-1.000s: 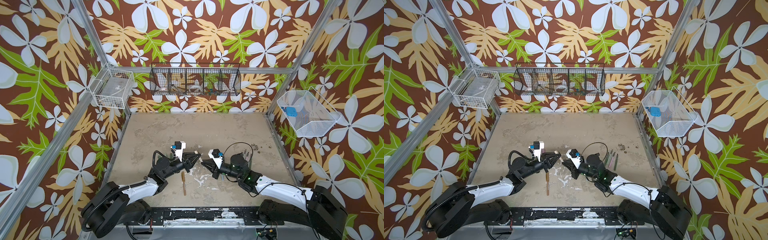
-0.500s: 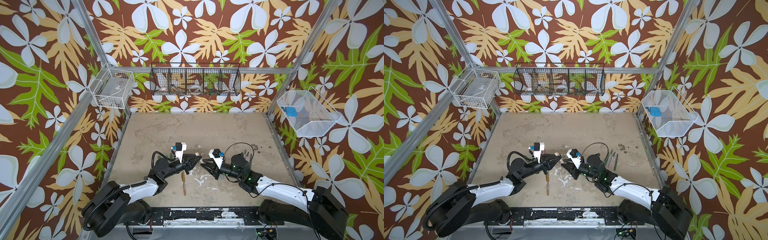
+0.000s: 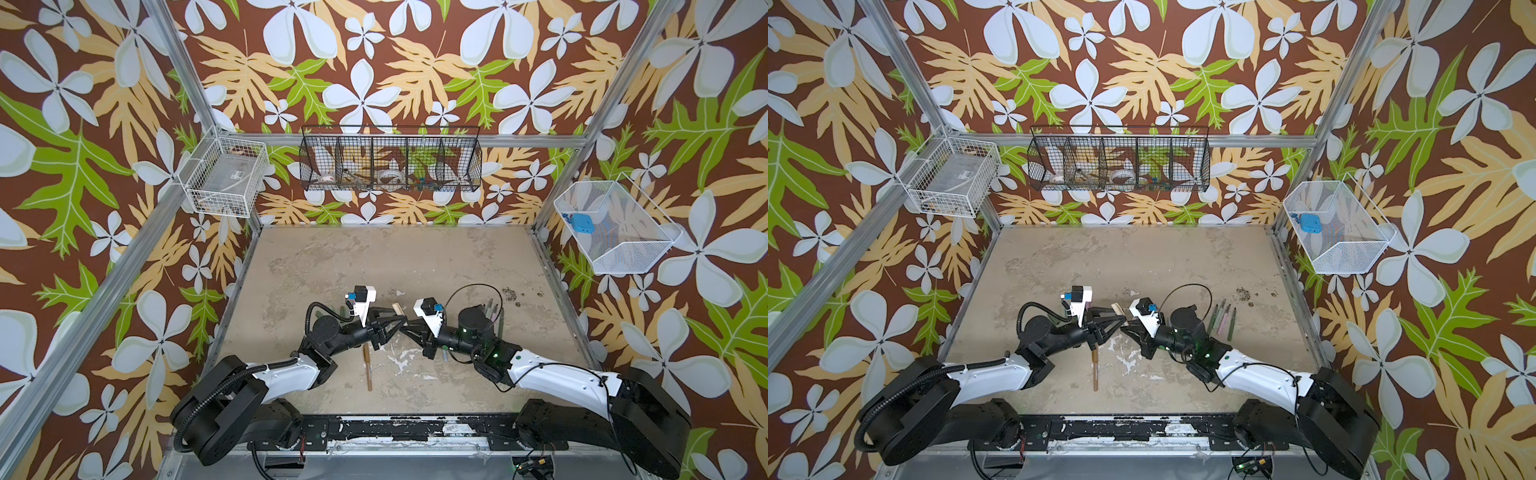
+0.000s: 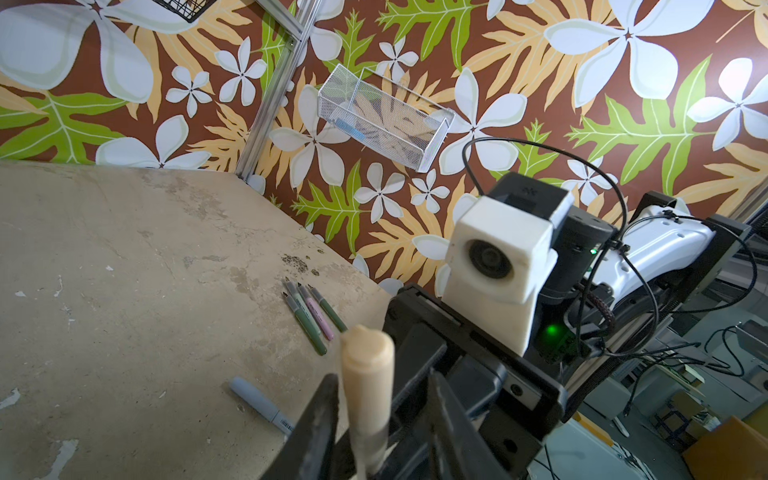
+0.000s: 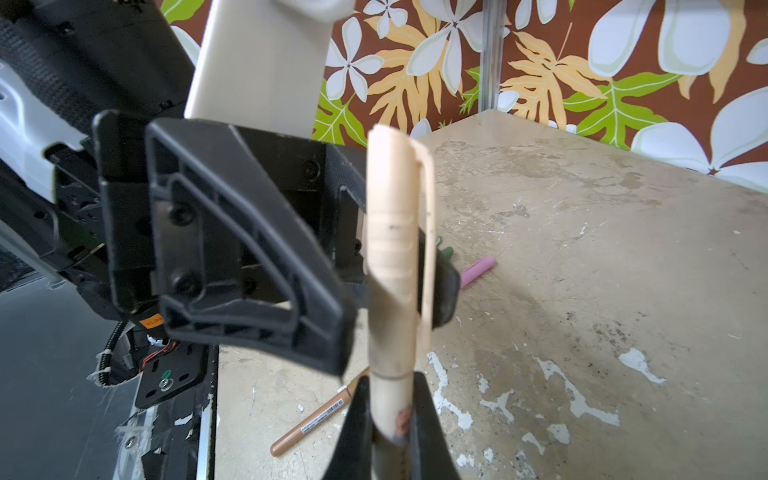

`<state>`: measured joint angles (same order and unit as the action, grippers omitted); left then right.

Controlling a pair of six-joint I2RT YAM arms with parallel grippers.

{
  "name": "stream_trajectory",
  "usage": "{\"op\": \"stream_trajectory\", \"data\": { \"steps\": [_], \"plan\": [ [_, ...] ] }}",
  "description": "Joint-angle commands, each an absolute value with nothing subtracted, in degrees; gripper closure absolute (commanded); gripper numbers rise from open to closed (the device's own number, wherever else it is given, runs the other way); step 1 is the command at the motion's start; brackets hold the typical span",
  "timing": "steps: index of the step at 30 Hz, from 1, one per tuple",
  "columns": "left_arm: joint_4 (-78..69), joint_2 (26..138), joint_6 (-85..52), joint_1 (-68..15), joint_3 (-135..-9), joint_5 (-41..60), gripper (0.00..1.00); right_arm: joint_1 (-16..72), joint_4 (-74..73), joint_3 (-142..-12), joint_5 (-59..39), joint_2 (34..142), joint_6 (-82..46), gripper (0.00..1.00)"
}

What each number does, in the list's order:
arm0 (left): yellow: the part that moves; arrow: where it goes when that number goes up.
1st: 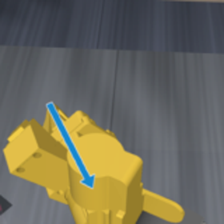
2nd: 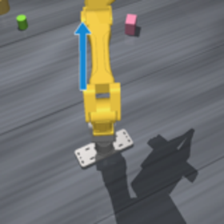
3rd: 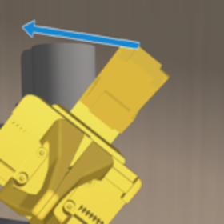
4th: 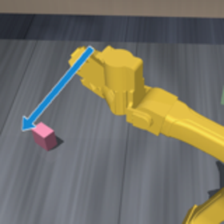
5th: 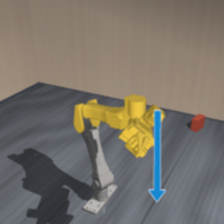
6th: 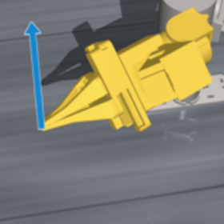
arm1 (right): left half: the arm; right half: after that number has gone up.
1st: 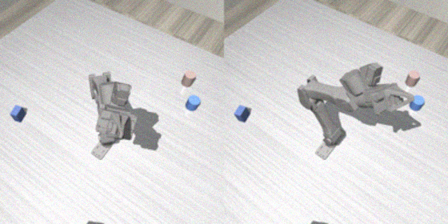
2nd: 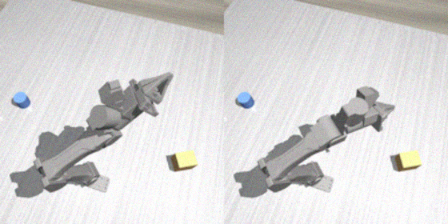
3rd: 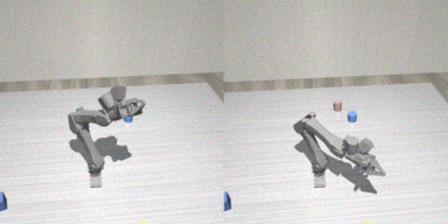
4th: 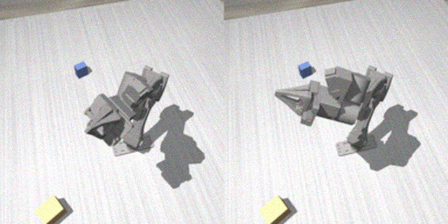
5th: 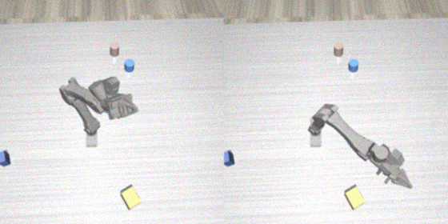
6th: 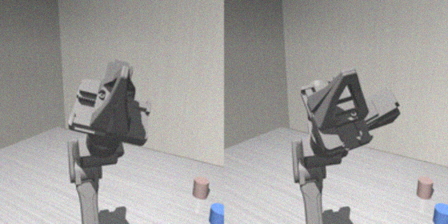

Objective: Open the pen caps
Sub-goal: 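Close the left gripper on the cream cap above the right gripper, then hold the cream cap with the left gripper while the right gripper pulls the pen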

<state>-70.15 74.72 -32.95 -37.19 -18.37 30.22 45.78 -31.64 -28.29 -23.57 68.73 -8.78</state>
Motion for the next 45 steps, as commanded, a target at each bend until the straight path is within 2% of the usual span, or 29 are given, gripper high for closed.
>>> {"op": "stream_trajectory", "data": {
  "steps": [1, 12, 23, 32, 35, 42, 45],
  "plan": [
    [-73.30, 74.65, -33.75, -37.34, -18.68, 31.03, 0.61, 46.17, -32.37, -28.48, -21.95, 68.52, -8.53, 1.00],
    [-71.81, 74.35, -33.46, -37.33, -18.91, 30.04, 0.73, 47.29, -31.82, -28.97, -22.33, 68.62, -7.15, 1.00],
    [-71.87, 75.28, -33.75, -37.30, -19.25, 30.49, 0.74, 48.08, -31.33, -29.43, -23.10, 68.96, -6.33, 1.00],
    [-72.44, 74.30, -34.24, -37.33, -18.63, 29.29, 0.93, 48.38, -30.60, -29.13, -22.36, 68.49, -5.63, 1.00],
    [-71.48, 73.51, -34.12, -37.35, -18.22, 26.99, 1.00, 50.41, -29.75, -29.45, -15.95, 68.46, -4.72, 1.00],
    [-65.21, 70.25, -33.94, -37.33, -17.66, 17.96, 1.00, 66.73, -27.10, -33.00, 21.78, 72.80, 1.99, 1.00],
    [-63.52, 68.85, -33.49, -37.35, -17.32, 15.34, 1.00, 69.62, -27.05, -35.20, 28.36, 76.24, 2.42, 1.00]
  ]
}}
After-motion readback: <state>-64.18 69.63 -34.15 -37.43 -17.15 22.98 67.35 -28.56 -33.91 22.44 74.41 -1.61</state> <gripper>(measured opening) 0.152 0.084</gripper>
